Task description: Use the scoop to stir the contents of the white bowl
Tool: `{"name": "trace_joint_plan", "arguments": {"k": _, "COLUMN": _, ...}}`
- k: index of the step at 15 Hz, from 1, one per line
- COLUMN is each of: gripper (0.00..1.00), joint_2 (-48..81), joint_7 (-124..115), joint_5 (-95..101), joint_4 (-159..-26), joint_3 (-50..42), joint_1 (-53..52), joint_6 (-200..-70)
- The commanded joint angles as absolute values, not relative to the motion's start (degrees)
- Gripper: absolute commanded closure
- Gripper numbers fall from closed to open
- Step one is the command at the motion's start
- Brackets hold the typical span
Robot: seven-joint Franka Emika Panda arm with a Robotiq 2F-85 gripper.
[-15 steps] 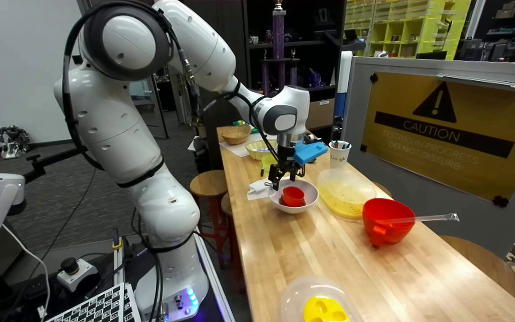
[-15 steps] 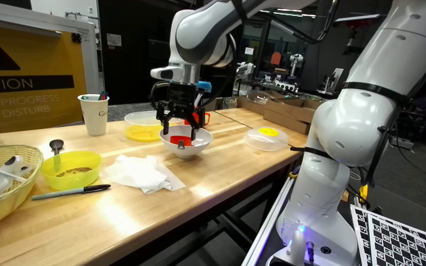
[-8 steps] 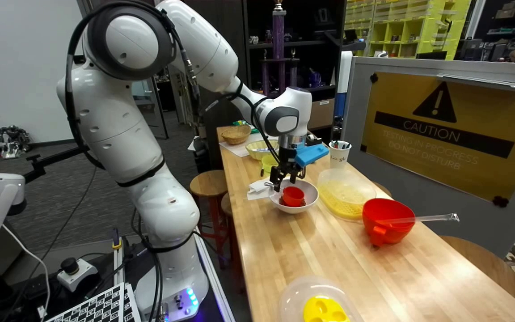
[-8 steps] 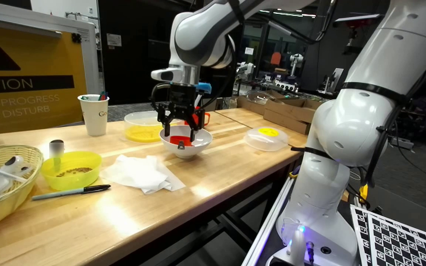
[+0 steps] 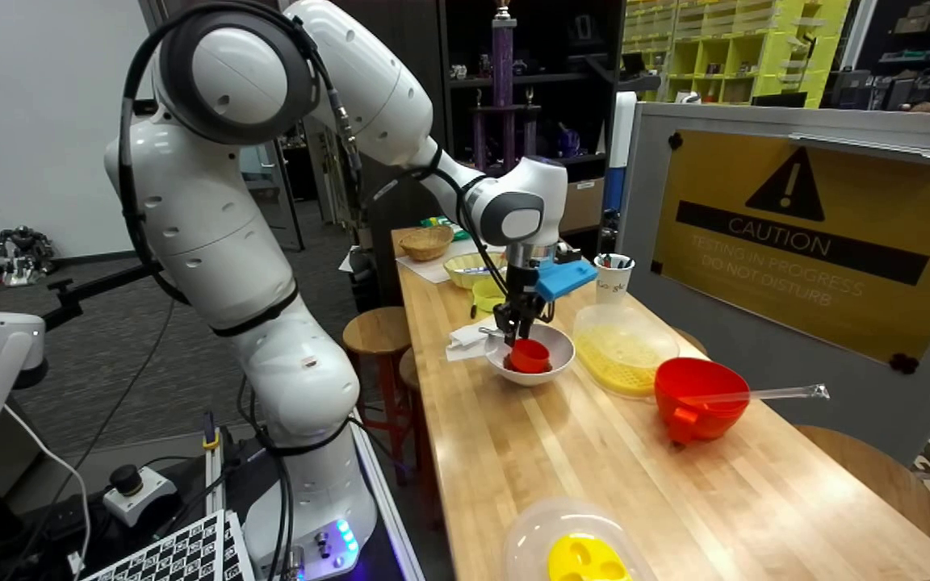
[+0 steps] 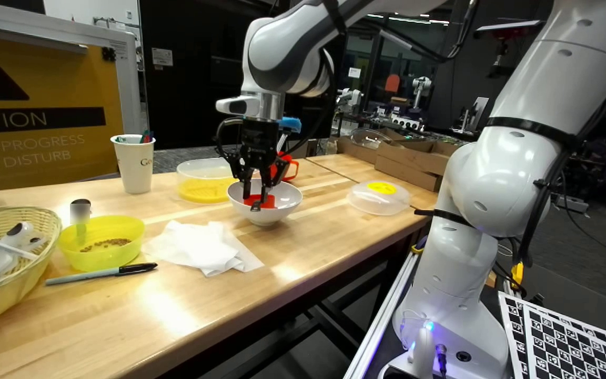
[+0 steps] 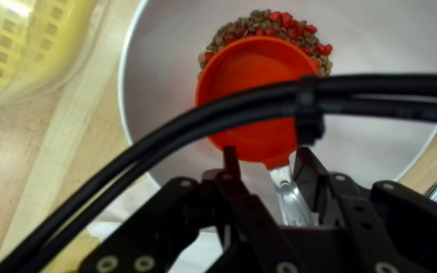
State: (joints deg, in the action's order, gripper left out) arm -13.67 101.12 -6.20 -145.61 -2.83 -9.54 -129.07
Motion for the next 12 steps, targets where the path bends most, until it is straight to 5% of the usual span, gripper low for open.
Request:
{"name": "trace_joint_plan", "arguments": {"k": 1, "gripper": 0.88, "joint_2": -13.1, "joint_7": 102.8, "joint_5": -8.4, "joint_4": -144.2, "joint_3": -2.9, "joint_1": -8.7, "joint_6": -127.8}}
{"name": "trace_joint_plan", "arguments": {"k": 4, "gripper": 1.0, "joint_2": -12.9, "joint_7": 102.7, "joint_5": -9.0, "joint_4": -143.6, "joint_3": -2.9, "joint_1": -8.4, "joint_6": -127.2}}
{"name": "trace_joint_plan", "arguments": {"k": 12, "gripper": 1.0, "joint_2": -12.5, "joint_7": 102.3, "joint_5": -9.5, "joint_4": -143.0, "joint_3": -2.9, "joint_1": -8.1, "joint_6": -126.3}}
